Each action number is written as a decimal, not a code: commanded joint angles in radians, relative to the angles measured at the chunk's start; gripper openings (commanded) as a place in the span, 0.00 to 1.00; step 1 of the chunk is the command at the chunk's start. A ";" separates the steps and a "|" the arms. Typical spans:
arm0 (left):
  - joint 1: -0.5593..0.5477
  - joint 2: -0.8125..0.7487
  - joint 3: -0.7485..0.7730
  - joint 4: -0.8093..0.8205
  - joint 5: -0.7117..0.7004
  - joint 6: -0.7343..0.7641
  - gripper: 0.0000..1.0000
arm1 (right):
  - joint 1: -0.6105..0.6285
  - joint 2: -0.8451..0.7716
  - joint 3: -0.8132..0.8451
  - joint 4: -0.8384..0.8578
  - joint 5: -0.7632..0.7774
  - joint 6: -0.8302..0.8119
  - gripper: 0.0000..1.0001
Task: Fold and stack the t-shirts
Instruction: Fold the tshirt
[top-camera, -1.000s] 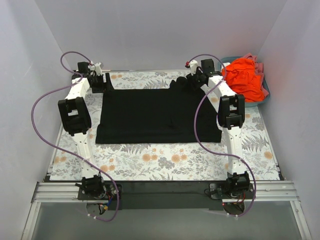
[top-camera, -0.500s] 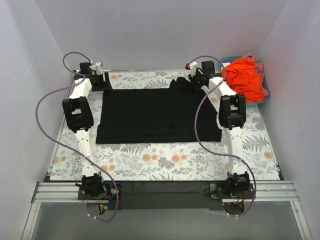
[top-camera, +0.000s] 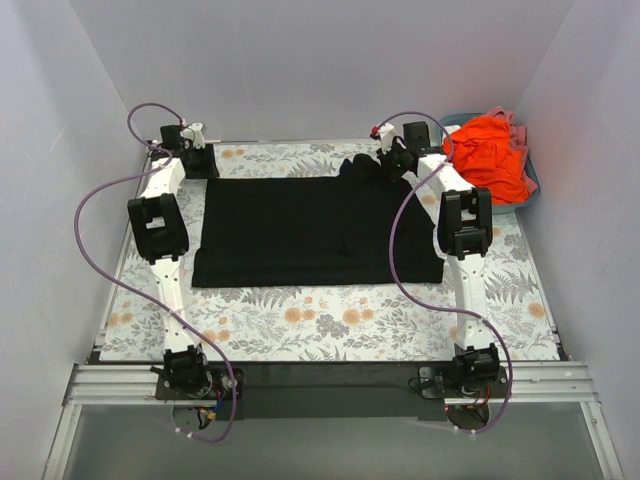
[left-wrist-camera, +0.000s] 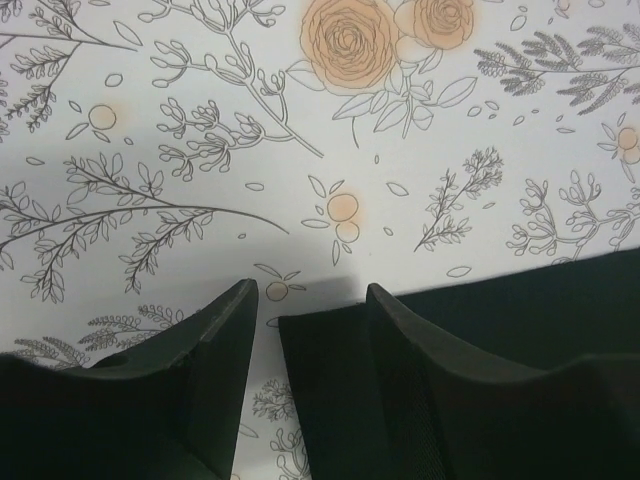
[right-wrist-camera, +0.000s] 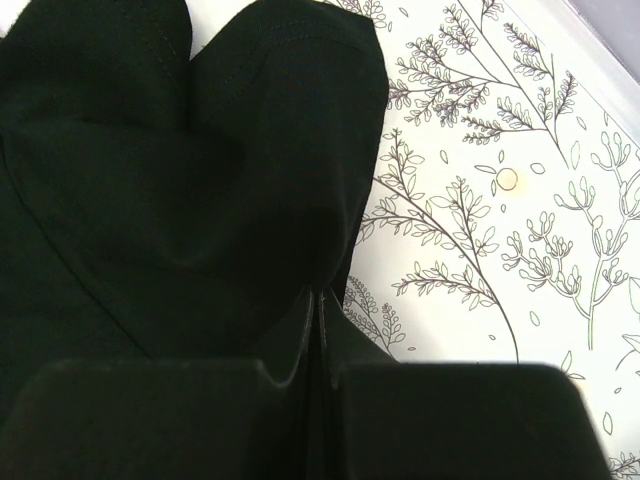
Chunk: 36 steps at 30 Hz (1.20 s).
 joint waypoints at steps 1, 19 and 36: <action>0.006 0.014 0.025 -0.026 0.035 0.016 0.47 | 0.000 -0.031 -0.004 -0.068 0.000 0.011 0.01; 0.009 -0.039 -0.007 -0.080 0.067 -0.042 0.42 | 0.000 -0.051 -0.019 -0.068 0.003 0.006 0.01; 0.041 -0.065 -0.070 -0.109 0.059 -0.009 0.35 | 0.000 -0.055 -0.023 -0.068 0.014 -0.003 0.01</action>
